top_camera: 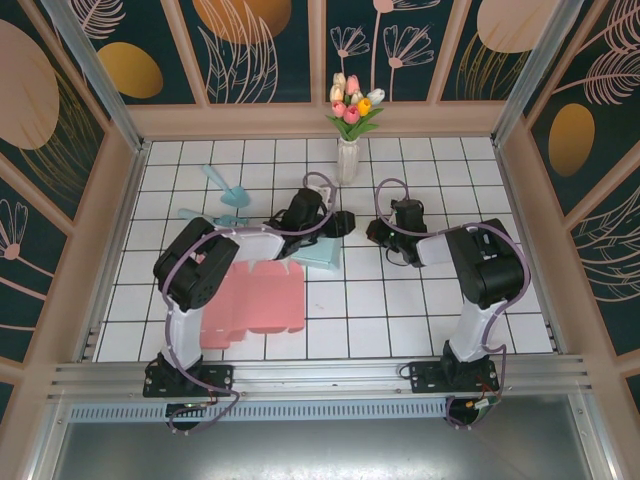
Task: Fold the paper box
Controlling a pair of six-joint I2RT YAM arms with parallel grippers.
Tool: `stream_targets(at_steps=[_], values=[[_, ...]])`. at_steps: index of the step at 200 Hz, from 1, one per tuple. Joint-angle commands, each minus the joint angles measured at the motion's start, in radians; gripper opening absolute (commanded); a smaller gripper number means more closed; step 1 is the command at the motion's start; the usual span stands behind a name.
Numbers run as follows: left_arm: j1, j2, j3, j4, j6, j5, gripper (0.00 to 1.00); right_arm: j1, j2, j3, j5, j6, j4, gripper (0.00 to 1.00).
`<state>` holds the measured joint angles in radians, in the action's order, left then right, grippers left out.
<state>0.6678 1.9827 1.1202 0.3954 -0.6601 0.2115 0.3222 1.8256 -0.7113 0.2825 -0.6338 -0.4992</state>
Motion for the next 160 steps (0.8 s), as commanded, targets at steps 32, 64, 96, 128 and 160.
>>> stream_targets(at_steps=[32, 64, 96, 128, 160], values=[[-0.080, -0.137, -0.088, -0.088, -0.015, -0.105, 0.57, 0.016, -0.015, 0.029, 0.086, 0.024, 0.057, 0.01], [-0.106, -0.221, -0.161, -0.087, -0.012, -0.140, 0.59, 0.052, 0.008, -0.032, 0.103, 0.079, 0.115, 0.00], [-0.136, -0.223, -0.225, -0.101, 0.005, -0.195, 0.59, 0.085, 0.081, -0.148, 0.143, 0.144, 0.194, 0.00], [-0.183, -0.152, -0.244, -0.029, -0.002, -0.121, 0.59, 0.086, 0.157, -0.237, 0.177, 0.170, 0.244, 0.00], [-0.183, -0.090, -0.207, 0.038, 0.028, -0.007, 0.59, 0.089, 0.213, -0.314, 0.200, 0.205, 0.304, 0.00]])
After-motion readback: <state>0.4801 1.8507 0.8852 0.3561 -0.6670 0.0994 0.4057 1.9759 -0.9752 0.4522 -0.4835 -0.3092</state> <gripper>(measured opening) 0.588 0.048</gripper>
